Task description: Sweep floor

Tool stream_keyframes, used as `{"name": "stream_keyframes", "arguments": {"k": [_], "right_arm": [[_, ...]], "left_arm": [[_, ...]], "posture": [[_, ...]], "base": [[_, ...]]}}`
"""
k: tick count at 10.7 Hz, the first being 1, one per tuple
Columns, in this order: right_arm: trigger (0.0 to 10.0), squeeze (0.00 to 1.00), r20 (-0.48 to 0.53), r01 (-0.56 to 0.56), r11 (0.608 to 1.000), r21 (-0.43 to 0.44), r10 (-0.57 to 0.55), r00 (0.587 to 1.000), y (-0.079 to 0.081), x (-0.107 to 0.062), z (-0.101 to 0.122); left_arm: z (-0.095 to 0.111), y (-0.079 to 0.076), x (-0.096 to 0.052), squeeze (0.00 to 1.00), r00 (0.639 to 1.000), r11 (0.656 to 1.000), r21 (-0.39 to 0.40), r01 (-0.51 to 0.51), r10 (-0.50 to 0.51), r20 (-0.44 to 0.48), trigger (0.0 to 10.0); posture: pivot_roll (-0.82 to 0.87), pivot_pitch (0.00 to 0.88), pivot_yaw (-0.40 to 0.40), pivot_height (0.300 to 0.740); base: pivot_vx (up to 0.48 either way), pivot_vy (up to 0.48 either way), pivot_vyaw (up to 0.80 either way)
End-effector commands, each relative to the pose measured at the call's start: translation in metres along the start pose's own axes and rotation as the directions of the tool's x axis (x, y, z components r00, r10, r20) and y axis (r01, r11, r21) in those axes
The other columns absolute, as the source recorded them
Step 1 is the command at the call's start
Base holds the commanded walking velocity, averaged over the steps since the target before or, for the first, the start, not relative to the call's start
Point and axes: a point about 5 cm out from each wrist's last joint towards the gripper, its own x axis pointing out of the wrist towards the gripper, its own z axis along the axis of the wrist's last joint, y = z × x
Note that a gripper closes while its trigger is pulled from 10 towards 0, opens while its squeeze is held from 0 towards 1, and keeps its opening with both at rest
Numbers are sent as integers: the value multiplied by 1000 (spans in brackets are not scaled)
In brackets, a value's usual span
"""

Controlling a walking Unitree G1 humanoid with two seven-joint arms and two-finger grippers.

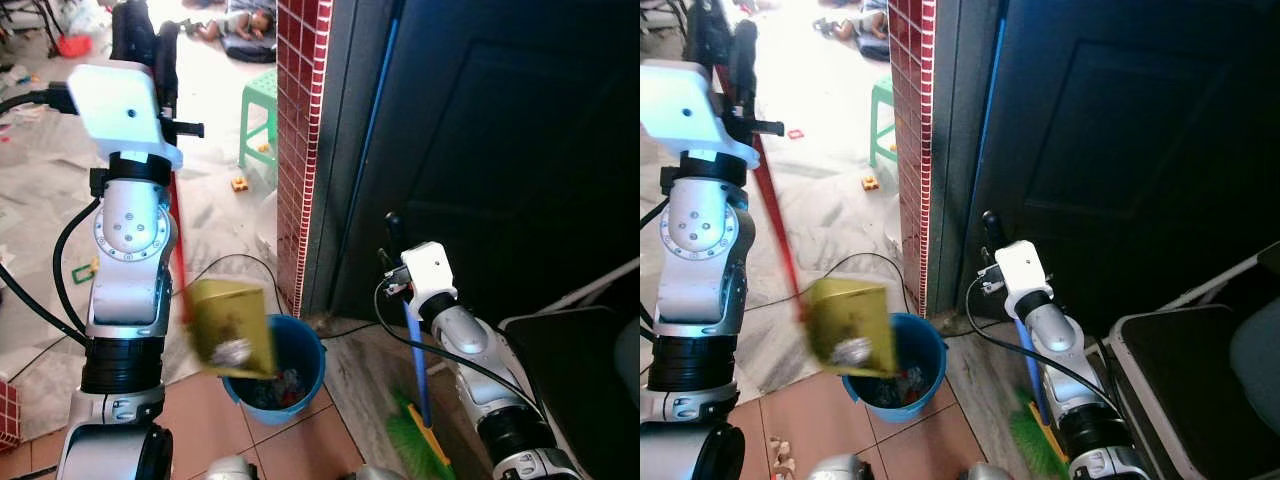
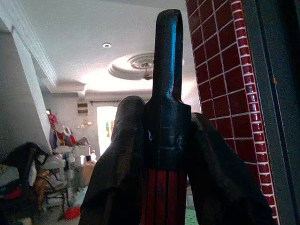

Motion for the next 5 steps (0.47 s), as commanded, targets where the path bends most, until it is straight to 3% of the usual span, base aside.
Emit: {"name": "stream_keyframes", "arguments": {"k": [1, 4, 5], "right_arm": [[10000, 0, 25, 9, 1000, -16, -9, 1000, -5, 1, 7], [10000, 0, 26, 13, 1000, -17, -13, 1000, -5, 1, 7], [10000, 0, 27, 12, 1000, -17, -11, 1000, -4, 2, 7]], "left_arm": [[16, -5, 4, 0, 996, 1000, -7, 24, -23, 91, 10000], [13, -34, -8, 0, 980, 986, -14, 169, -167, 107, 10000], [10, -58, -20, 0, 941, 947, -23, 320, -315, 120, 10000]], "posture": [[-26, 0, -41, 740], [-23, 0, -40, 740], [-22, 0, -38, 740]], "base": [[0, 0, 0], [0, 0, 0], [0, 0, 0]]}}
